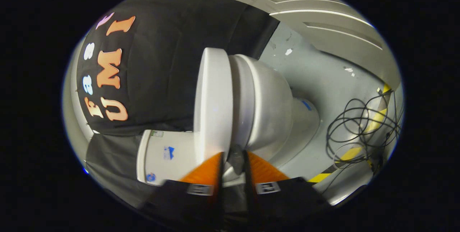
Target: Open the toilet lid.
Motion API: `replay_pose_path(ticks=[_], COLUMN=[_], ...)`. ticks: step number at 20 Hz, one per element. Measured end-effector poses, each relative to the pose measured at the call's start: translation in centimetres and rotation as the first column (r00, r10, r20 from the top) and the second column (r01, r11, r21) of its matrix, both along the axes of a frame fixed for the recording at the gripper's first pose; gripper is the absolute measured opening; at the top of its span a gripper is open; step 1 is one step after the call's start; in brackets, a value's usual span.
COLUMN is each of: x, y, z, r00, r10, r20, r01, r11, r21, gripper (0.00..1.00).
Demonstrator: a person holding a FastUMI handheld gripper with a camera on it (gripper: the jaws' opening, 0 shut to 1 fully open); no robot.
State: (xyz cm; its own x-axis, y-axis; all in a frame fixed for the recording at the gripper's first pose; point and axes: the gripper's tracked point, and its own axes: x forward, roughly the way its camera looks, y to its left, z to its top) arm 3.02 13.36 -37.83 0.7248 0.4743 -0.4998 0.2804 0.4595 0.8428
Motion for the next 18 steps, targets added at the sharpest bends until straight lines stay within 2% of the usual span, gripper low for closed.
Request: replay_pose_path(ticks=[1,3,4,11,18], x=[0.03,-0.29,-0.58,-0.23,-0.21], y=[0.11,-0.07,0.14,0.33,0.39], z=[0.0,0.96,0.97,0.41,0.75], r00=[1.0,1.0,1.0,0.998,0.998], r10=[-0.006,-0.008,0.003,-0.051,-0.056], r20=[-0.003,0.01,0.011,-0.022,-0.034], r01=[0.006,0.008,-0.004,0.053,0.059], r11=[1.0,0.999,0.998,0.996,0.992], r21=[0.016,0.052,0.066,0.074,0.115], gripper=[0.16,0.16,0.09,0.09,0.09])
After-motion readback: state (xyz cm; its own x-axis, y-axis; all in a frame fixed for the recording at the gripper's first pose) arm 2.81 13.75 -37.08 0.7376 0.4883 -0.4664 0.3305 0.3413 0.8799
